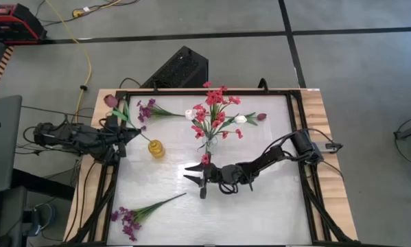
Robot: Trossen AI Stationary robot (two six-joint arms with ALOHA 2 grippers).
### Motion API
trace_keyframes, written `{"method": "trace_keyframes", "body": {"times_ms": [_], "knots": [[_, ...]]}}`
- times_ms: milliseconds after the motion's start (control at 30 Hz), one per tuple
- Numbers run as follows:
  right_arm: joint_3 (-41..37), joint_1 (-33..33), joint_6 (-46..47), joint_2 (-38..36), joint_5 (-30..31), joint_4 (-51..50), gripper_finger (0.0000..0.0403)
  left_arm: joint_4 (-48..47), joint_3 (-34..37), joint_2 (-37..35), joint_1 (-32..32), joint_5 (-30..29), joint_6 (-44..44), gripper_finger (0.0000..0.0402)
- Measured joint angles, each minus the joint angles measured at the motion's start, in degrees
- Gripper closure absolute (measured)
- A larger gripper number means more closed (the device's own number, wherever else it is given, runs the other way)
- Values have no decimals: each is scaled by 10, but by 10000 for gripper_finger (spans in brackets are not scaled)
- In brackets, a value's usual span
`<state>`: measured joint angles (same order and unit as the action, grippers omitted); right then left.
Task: Sort flowers into vase by color
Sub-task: Put the bottom red tulip into the yellow vase
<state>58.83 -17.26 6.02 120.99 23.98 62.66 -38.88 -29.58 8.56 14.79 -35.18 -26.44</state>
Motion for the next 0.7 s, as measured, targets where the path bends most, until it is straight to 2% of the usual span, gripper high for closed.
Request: {"method": "trace_keyframes", "body": {"times_ms": [533,700], "knots": [[0,-4,0,0,0,-6,249,-1,0,1,0,3,3,400],[0,-2,0,0,0,-5,249,12,0,8,0,16,24,376]]}}
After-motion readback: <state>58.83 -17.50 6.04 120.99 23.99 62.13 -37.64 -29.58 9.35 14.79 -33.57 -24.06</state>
